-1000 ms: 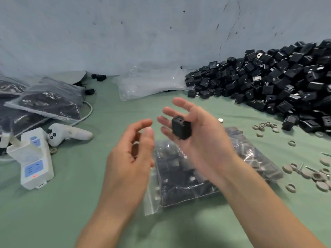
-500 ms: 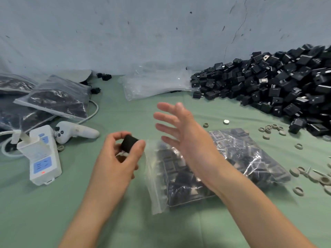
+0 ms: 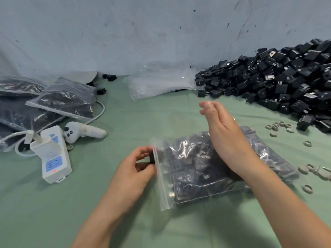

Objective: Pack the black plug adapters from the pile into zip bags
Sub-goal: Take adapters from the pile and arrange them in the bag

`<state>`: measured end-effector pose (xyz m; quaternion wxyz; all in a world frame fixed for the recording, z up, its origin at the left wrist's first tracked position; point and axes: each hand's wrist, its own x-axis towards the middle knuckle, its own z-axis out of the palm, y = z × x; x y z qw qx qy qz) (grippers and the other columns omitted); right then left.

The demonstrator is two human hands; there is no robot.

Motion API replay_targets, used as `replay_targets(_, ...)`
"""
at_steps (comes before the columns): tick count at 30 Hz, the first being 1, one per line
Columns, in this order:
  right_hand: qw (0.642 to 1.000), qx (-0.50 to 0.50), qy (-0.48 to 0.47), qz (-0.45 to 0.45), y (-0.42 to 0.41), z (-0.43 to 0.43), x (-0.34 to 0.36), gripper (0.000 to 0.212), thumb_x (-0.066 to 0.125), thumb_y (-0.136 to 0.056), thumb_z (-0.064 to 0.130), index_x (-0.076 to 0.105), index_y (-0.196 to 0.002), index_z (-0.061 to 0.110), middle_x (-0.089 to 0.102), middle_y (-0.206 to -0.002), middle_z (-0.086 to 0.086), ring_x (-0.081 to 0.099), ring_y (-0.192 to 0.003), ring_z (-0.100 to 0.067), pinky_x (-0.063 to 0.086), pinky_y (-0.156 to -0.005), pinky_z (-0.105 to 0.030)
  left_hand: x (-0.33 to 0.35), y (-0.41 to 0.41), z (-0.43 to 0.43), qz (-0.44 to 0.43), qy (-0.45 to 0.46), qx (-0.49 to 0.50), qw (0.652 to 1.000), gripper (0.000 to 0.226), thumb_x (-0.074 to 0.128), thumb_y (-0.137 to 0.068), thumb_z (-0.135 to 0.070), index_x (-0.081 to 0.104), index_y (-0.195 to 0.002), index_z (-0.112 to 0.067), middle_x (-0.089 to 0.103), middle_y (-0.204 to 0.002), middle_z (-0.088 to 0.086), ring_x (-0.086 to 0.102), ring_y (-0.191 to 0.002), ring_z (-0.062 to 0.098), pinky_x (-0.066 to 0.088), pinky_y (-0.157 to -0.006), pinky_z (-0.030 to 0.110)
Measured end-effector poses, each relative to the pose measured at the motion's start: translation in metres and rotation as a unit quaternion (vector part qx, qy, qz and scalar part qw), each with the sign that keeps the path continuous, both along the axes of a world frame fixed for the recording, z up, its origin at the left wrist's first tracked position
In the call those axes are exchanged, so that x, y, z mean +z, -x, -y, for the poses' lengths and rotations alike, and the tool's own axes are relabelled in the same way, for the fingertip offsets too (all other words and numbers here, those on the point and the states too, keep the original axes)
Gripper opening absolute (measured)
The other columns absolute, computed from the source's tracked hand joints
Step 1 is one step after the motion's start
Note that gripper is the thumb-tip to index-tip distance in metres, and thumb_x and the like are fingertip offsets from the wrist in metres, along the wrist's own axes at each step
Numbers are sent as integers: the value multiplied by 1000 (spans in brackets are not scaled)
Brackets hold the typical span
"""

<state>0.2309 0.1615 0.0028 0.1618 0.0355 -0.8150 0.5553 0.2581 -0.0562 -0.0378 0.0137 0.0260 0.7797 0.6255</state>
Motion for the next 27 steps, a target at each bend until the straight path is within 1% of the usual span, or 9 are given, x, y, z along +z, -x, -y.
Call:
replay_targets(4, 1000, -9, -2, 16, 3, -4, -2, 23, 28, -103, 58, 49, -106, 49, 60, -109, 18, 51, -94, 15, 38, -75, -15, -2, 2, -15, -35, -6, 8, 999, 37, 74, -85, -7, 73, -100, -41, 71, -99, 3, 63, -79, 10, 56, -79, 27)
replay_targets(7, 1000, -16, -14, 21, 4, -6, -4, 28, 29, -103, 57, 49, -115, 43, 55, -112, 27, 47, -97, 20, 34, -77, -10, -3, -1, -26, -20, -15, -11, 1000, 32, 77, -86, -17, 74, -107, -40, 69, -113, 7, 68, -95, 15, 56, -91, 37)
replay_targets(11, 998, -21, -39, 32, 4, -8, -7, 29, 29, -103, 57, 49, -117, 41, 56, -114, 20, 47, -104, 14, 34, -78, -11, 1, -8, -23, -19, -15, -68, 997, 26, 61, -98, -16, 73, -112, -34, 74, -111, -9, 70, -103, 6, 55, -85, 20)
replay_targets(13, 998, -25, -53, 35, 3, -9, -7, 28, 30, -103, 56, 48, -117, 40, 57, -114, 16, 49, -104, 9, 35, -77, -12, 3, -7, -20, 7, -78, -13, 997, 30, 50, -100, -7, 74, -106, -23, 76, -104, -2, 72, -94, 9, 54, -75, 15)
replay_targets(15, 996, -31, -74, 31, 3, -10, -6, 30, 31, -104, 54, 50, -119, 37, 57, -115, 17, 51, -104, 5, 36, -79, -13, 5, -5, -20, 63, -173, 44, 982, 26, 47, -101, -13, 73, -99, -14, 77, -96, 10, 73, -81, 16, 58, -66, 22)
replay_targets(18, 988, -42, -149, 25, 1, -10, -7, 36, 32, -104, 49, 53, -126, 29, 57, -120, 13, 50, -114, -10, 42, -96, -33, 4, -7, -23, 94, -159, 29, 982, 25, 58, -97, -33, 69, -100, -12, 76, -93, 10, 73, -80, 19, 58, -65, 23)
replay_targets(20, 977, -44, -209, 27, 0, -9, -8, 36, 33, -105, 45, 55, -125, 26, 59, -123, 8, 52, -113, -16, 41, -102, -43, 3, -9, -26, 77, -122, 16, 989, 19, 63, -93, -27, 65, -102, -11, 77, -96, 7, 75, -87, 17, 57, -69, 19)
replay_targets(23, 961, -29, -272, 46, -1, -8, -11, 33, 34, -105, 43, 58, -122, 28, 61, -119, 8, 56, -104, -16, 43, -99, -43, 4, -6, -35, 104, -220, 21, 970, 9, 59, -96, -11, 58, -99, -3, 77, -97, 11, 74, -96, 23, 58, -73, 21)
replay_targets(27, 932, -34, -356, 54, -1, -4, -14, 31, 34, -104, 42, 58, -120, 32, 61, -119, 8, 52, -110, -18, 37, -100, -38, 13, -4, -52, 170, -344, 28, 923, 7, 54, -98, -4, 57, -92, -2, 77, -92, 12, 74, -95, 23, 61, -72, 27)
